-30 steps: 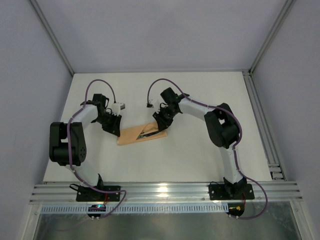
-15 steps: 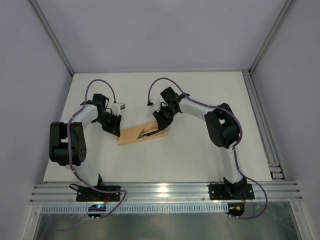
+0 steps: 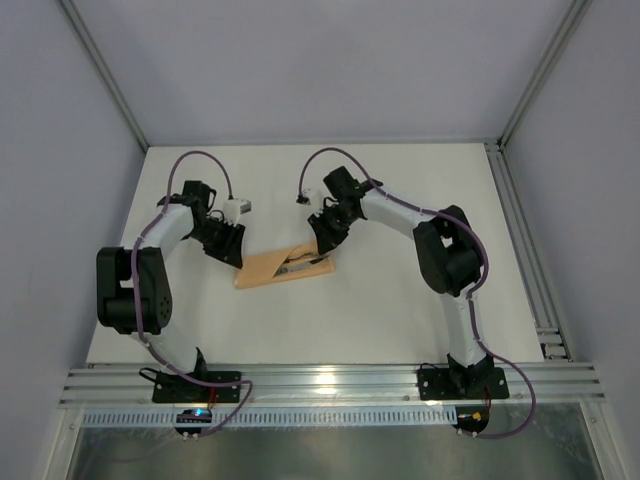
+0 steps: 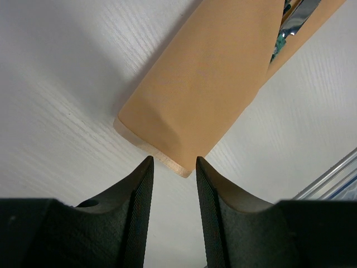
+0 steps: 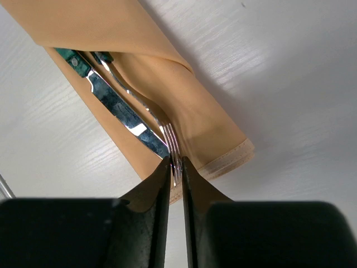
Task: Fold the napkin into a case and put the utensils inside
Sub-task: Stuff the fork into the folded napkin, then pick up the fork from the folded napkin.
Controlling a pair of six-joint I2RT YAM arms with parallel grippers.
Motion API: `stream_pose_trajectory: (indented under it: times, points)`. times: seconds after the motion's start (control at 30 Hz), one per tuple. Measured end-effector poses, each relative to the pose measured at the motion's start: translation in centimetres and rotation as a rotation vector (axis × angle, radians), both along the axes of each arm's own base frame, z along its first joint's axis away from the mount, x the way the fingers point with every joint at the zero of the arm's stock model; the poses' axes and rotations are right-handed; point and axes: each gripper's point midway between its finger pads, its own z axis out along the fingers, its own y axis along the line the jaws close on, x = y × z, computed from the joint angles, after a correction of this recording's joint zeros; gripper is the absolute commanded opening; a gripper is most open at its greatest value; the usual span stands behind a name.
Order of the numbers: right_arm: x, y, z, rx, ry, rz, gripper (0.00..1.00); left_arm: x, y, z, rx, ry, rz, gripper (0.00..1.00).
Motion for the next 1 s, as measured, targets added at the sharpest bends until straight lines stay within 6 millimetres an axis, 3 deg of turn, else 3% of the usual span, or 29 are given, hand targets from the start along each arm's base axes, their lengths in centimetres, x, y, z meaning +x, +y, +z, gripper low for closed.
stream_pose_trajectory:
  times: [0.2, 0.53, 0.67, 0.77, 0.9, 1.0]
  points:
    - [1.5, 0.3, 0.6, 0.015, 0.015, -0.054, 0.27, -0.1, -0.1, 0.2, -0.007, 0.002, -0.007, 0.39]
    - [1.6, 0.0, -0.1, -0.004, 0.034, -0.09, 0.28, -0.4, -0.2, 0.3, -0.01, 0.013, -0.008, 0.39]
    - [1.1, -0.6, -0.1, -0.007, 0.031, -0.111, 0.29, -0.6, -0.9, 1.3, -0.004, -0.015, -0.038, 0.39]
    - [0.5, -1.0, 1.2, 0.039, 0.065, -0.159, 0.3, -0.1, -3.3, 3.2, 0.014, -0.094, -0.123, 0.4]
    - [1.2, -2.3, 2.8, 0.087, 0.055, -0.248, 0.31, 2.1, -9.2, 6.0, 0.009, -0.242, -0.284, 0.45]
    - [1.2, -3.6, 3.1, 0.093, 0.049, -0.321, 0.31, 3.4, -13.4, 6.4, -0.015, -0.303, -0.366, 0.46]
